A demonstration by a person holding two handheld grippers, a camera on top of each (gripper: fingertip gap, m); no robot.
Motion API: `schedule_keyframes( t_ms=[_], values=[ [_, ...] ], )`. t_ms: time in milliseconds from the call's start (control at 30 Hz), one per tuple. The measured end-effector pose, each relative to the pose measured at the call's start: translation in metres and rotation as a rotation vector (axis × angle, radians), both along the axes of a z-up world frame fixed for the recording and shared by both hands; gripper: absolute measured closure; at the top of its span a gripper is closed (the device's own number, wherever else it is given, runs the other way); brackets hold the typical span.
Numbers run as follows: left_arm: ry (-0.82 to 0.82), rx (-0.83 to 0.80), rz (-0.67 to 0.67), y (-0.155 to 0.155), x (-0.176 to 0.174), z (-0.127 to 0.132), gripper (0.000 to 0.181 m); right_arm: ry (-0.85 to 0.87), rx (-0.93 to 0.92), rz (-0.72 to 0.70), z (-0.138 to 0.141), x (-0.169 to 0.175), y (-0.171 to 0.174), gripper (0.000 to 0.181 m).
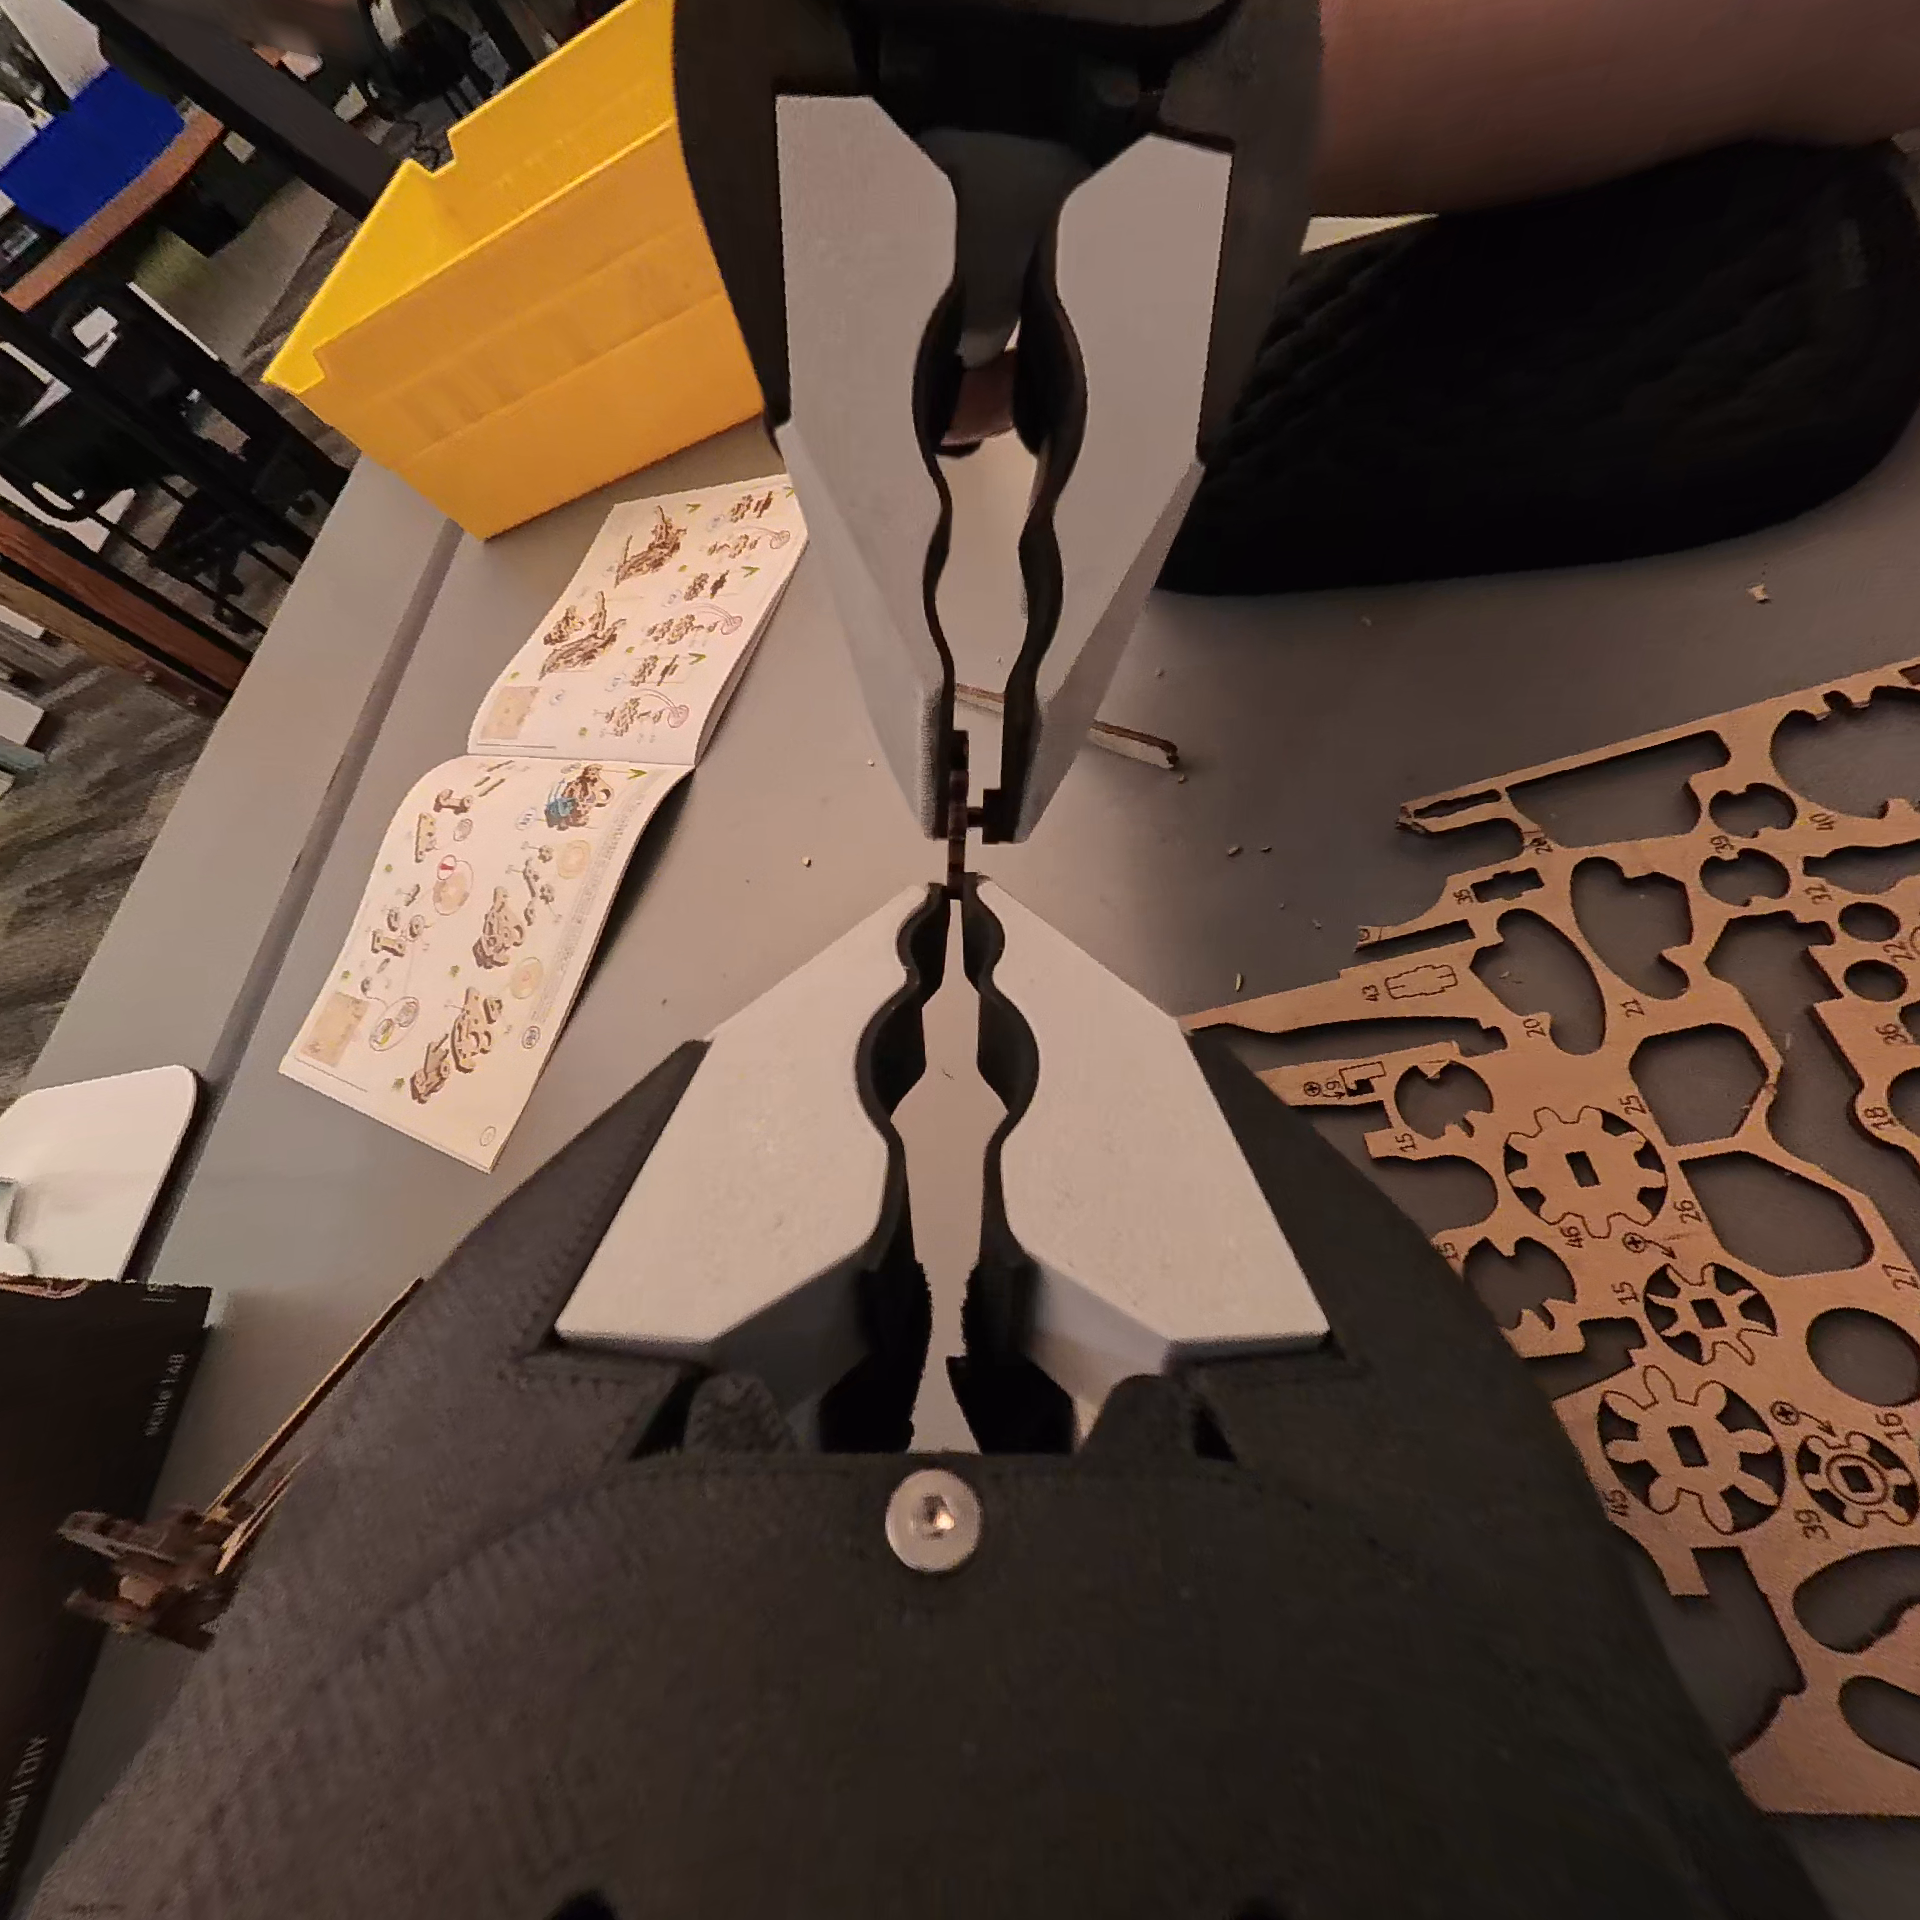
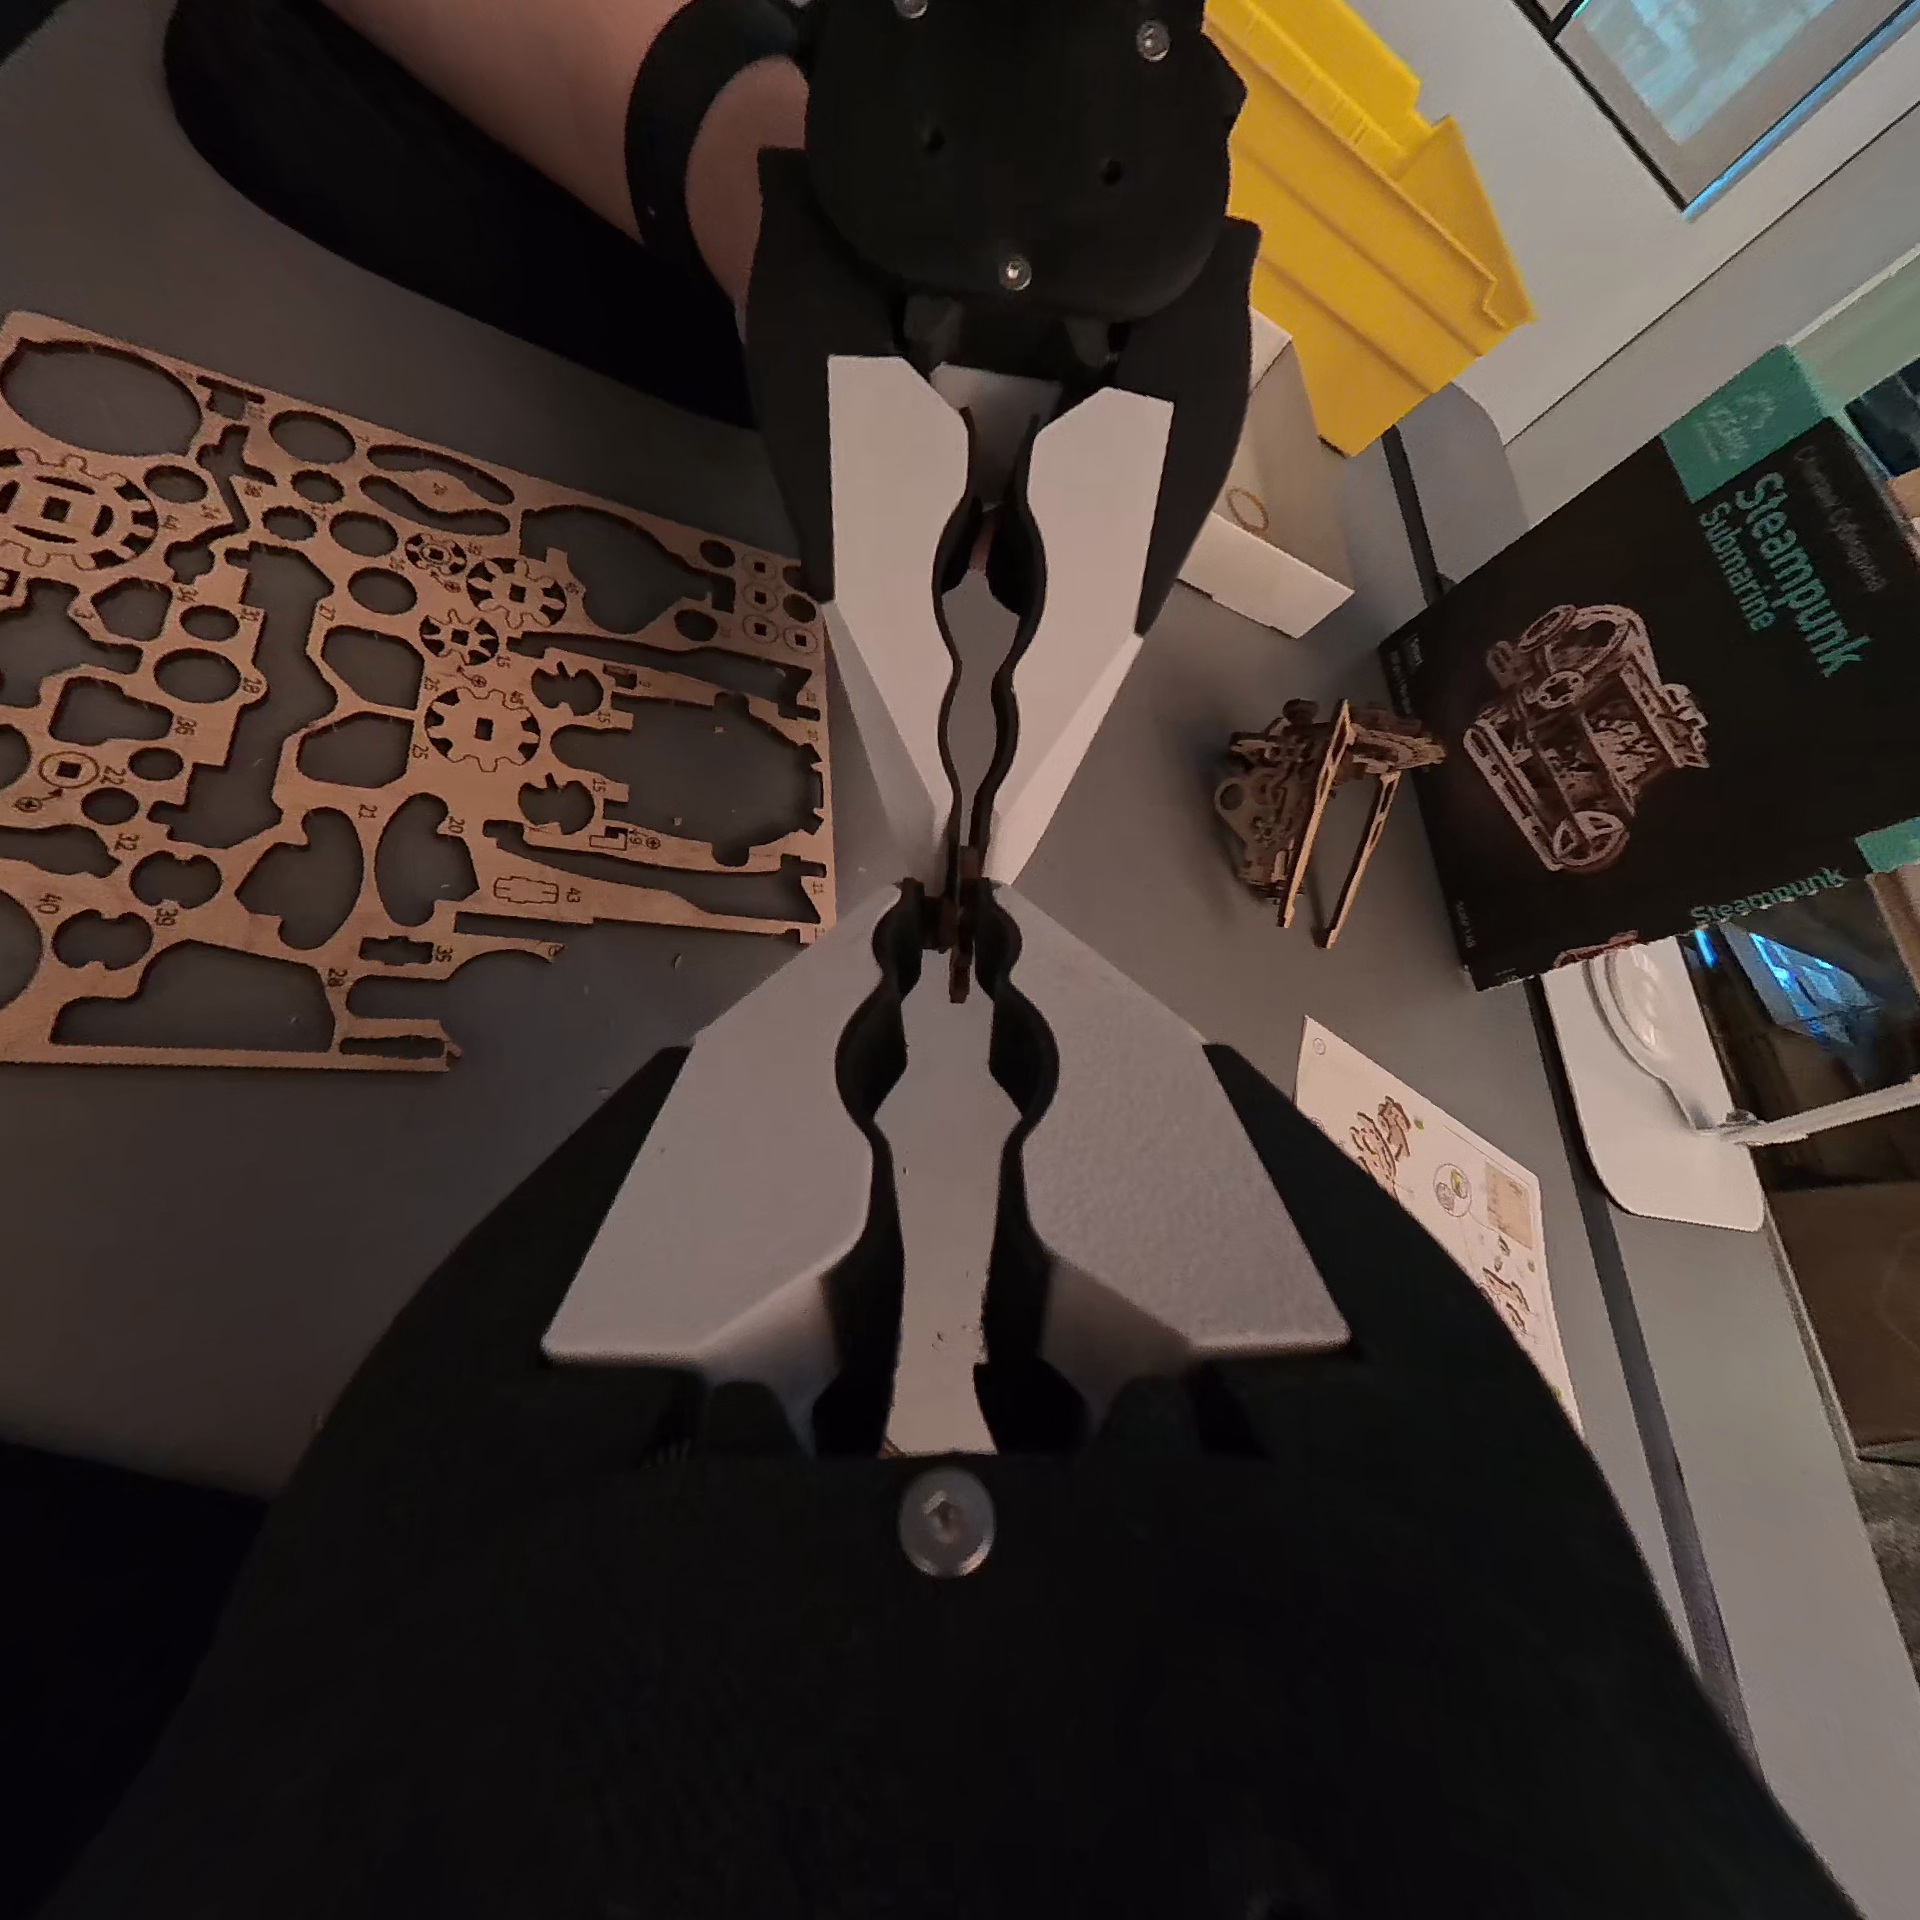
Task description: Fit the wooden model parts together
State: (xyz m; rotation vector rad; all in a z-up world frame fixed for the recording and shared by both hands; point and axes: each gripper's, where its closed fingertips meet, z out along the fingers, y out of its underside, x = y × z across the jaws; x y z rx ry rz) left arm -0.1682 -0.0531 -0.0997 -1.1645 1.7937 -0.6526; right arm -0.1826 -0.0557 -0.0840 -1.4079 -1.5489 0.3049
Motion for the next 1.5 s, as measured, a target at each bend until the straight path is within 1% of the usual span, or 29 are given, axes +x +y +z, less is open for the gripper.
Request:
schedule_keyframes(
  t_ms=[133, 233, 267, 300, 333, 433, 500, 600, 700, 833, 900, 967, 1133, 1333, 1367, 1433, 1500],
  values=[
    [-0.006, 0.003, 0.006, 0.001, 0.0, 0.0, 0.181, -0.013, -0.015, -0.023, 0.0, 0.0, 0.002, 0.174],
    [-0.063, -0.068, -0.005, 0.002, -0.001, 0.011, 0.181, 0.061, -0.025, -0.025, 0.011, -0.002, 0.003, 0.174],
    [-0.092, -0.1, -0.015, 0.0, -0.001, 0.016, 0.181, 0.08, -0.013, -0.008, 0.016, -0.001, 0.001, 0.169],
    [-0.128, -0.112, -0.024, -0.002, 0.0, 0.022, 0.181, 0.093, 0.033, -0.018, 0.022, 0.002, 0.003, 0.159],
    [-0.158, -0.109, -0.032, -0.004, 0.0, 0.028, 0.181, 0.091, 0.06, -0.033, 0.026, 0.007, 0.005, 0.159],
    [-0.208, -0.1, -0.034, -0.005, -0.001, 0.037, 0.181, 0.114, -0.011, -0.008, 0.029, 0.01, -0.001, 0.168],
    [-0.214, -0.103, -0.044, -0.007, 0.0, 0.038, 0.181, 0.152, -0.025, 0.017, 0.034, 0.006, -0.006, 0.17],
    [-0.24, -0.065, -0.06, -0.011, 0.0, 0.041, 0.181, 0.167, -0.041, 0.02, 0.035, 0.003, -0.007, 0.173],
    [-0.242, -0.064, -0.057, -0.01, 0.0, 0.04, 0.181, 0.166, -0.063, 0.013, 0.034, 0.003, -0.007, 0.174],
    [-0.255, -0.044, -0.058, -0.009, -0.001, 0.04, 0.18, 0.143, -0.016, 0.012, 0.033, 0.002, -0.006, 0.174],
    [-0.265, -0.051, -0.068, -0.012, -0.001, 0.042, 0.172, 0.154, -0.005, 0.008, 0.035, 0.002, -0.006, 0.174],
    [-0.262, -0.058, -0.074, -0.013, 0.0, 0.041, 0.17, 0.137, 0.019, 0.01, 0.035, 0.003, -0.006, 0.174],
    [-0.238, -0.018, -0.082, -0.016, 0.001, 0.036, 0.174, 0.074, 0.022, 0.011, 0.027, -0.001, -0.009, 0.175],
    [-0.212, -0.061, -0.077, -0.014, 0.0, 0.033, 0.174, 0.088, -0.023, 0.002, 0.024, -0.001, -0.007, 0.175],
    [-0.219, -0.062, -0.075, -0.013, -0.001, 0.034, 0.175, 0.111, -0.038, 0.003, 0.025, -0.002, -0.006, 0.175],
    [-0.225, -0.089, -0.09, -0.016, -0.001, 0.036, 0.176, 0.2, -0.15, 0.035, 0.028, -0.003, -0.009, 0.174],
    [-0.195, -0.121, -0.07, -0.015, 0.001, 0.034, 0.179, 0.233, -0.199, 0.039, 0.027, 0.0, -0.007, 0.172]
  ],
)
